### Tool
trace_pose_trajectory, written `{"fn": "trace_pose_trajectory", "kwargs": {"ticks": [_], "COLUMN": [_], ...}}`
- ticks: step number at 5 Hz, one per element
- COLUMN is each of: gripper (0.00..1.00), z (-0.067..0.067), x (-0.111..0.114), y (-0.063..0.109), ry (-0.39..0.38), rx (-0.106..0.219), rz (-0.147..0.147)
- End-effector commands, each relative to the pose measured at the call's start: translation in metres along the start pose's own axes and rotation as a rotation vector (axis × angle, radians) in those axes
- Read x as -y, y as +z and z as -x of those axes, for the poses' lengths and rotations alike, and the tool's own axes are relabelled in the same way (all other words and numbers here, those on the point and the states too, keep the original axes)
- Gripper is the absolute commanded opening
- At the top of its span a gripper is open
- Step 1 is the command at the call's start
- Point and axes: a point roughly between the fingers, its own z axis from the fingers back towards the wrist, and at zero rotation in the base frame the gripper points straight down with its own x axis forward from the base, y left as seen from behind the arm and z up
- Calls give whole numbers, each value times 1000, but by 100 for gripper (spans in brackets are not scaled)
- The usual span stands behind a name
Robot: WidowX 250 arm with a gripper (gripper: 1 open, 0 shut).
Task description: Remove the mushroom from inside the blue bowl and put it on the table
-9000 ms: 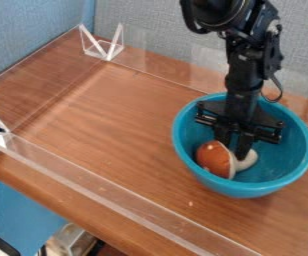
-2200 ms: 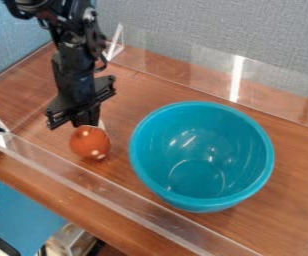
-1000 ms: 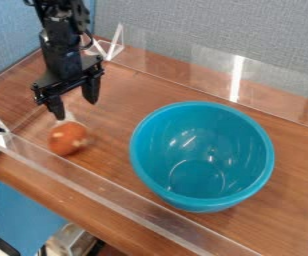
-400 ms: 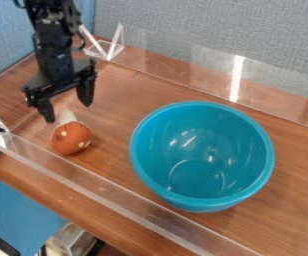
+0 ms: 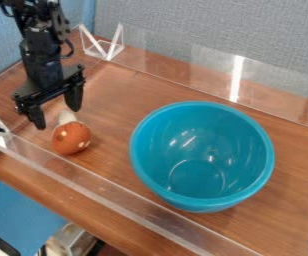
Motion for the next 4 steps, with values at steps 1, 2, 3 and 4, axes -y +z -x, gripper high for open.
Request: {"fn": "trace_pose_trajectory", "kwargs": {"ticks": [1, 2, 3, 4], "gripper": [100, 100, 100, 100], "z": [-16, -25, -35, -38], "x": [5, 0, -4, 7], "y": [7, 10, 13, 9], "ry": [87, 104, 114, 122], "rx": [35, 36, 35, 36], "rz": [15, 8, 2, -3]}}
